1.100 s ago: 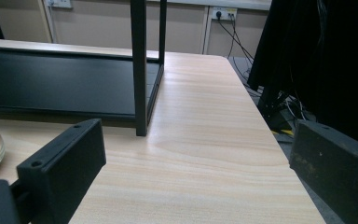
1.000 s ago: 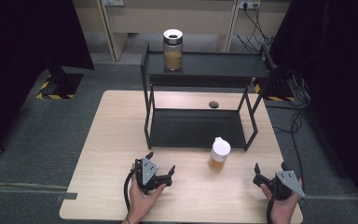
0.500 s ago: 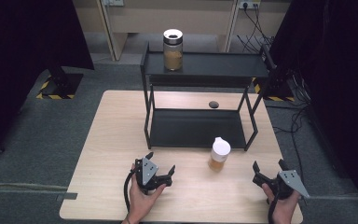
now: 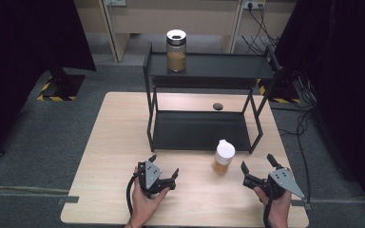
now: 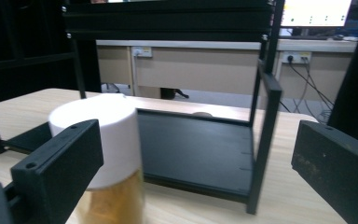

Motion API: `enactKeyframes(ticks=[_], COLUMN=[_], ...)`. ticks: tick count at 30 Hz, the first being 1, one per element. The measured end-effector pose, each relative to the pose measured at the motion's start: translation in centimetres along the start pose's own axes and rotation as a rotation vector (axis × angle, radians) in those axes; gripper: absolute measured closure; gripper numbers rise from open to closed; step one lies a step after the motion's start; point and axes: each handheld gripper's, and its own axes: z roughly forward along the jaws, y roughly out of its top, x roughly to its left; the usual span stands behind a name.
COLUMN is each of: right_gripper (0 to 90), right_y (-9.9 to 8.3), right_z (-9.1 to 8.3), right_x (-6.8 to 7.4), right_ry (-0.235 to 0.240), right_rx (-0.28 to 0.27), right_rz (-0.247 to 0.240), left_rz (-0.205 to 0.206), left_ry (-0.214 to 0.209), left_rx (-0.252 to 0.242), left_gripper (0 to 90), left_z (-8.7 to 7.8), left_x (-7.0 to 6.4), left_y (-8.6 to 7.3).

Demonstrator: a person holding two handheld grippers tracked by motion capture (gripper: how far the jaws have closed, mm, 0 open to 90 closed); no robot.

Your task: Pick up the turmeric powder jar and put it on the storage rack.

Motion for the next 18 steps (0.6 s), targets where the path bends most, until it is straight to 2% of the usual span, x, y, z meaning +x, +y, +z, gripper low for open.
enactKeyframes(ticks=[10,18], right_gripper=[1.9,2.0], right_y=[0.6,0.4], right_z=[1.5,3.8], right_x=[1.0,2.4], right_ry=[0.074,0.113], right_rx=[0.007,0.045], right_rz=[-0.020,-0.031], left_rz=[-0.001,-0.008], left_ry=[-0.004,-0.007], left_rx=[-0.001,-0.002], left_gripper=[3.6,3.5], left_z=[0.0,0.0], left_x=[0.1,0.2], left_y=[0.0,0.0])
